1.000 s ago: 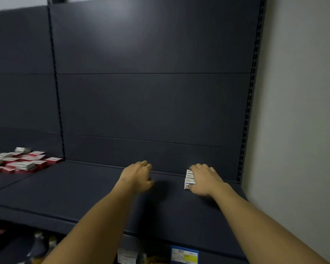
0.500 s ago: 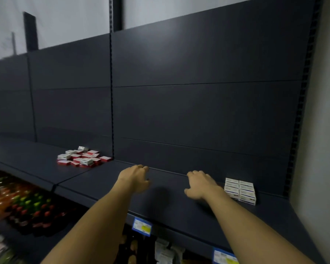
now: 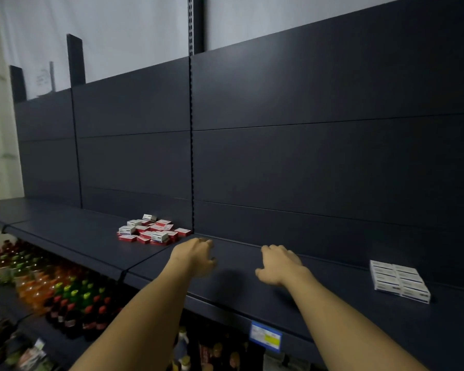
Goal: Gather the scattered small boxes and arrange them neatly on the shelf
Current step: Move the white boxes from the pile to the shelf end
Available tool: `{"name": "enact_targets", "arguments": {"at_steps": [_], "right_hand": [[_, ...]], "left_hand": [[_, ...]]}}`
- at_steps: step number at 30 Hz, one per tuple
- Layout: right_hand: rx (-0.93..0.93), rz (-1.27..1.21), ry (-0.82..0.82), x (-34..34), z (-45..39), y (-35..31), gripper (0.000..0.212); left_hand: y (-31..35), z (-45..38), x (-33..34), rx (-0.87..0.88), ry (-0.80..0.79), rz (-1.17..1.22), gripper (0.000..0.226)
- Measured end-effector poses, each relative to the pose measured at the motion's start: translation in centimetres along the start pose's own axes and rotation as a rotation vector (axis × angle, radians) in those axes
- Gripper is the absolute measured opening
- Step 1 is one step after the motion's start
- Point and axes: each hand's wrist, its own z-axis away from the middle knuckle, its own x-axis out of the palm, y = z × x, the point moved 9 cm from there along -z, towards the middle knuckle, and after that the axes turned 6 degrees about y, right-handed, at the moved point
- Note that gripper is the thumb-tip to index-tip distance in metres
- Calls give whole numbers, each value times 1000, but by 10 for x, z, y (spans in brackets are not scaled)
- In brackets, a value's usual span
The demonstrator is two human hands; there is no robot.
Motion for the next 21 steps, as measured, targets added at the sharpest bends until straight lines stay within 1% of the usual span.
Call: {"name": "enact_targets", "arguments": {"at_steps": [7,10,16,21], "right_hand": [[15,-23,1,8,-22,-48,61],[7,-37,-9,15,-34,-70,60],[-42,-59,-11,31,-68,-113,59],[-112,-69,4,41,-106,-146,57]], "left_hand": [[-55,-8,0,17,26,-11,53],[-81,-10,7,15,6,-22,51],[-133,-21,23,-16,6,-24,43],[-174,-39,35,-64,21,-37,43]]}}
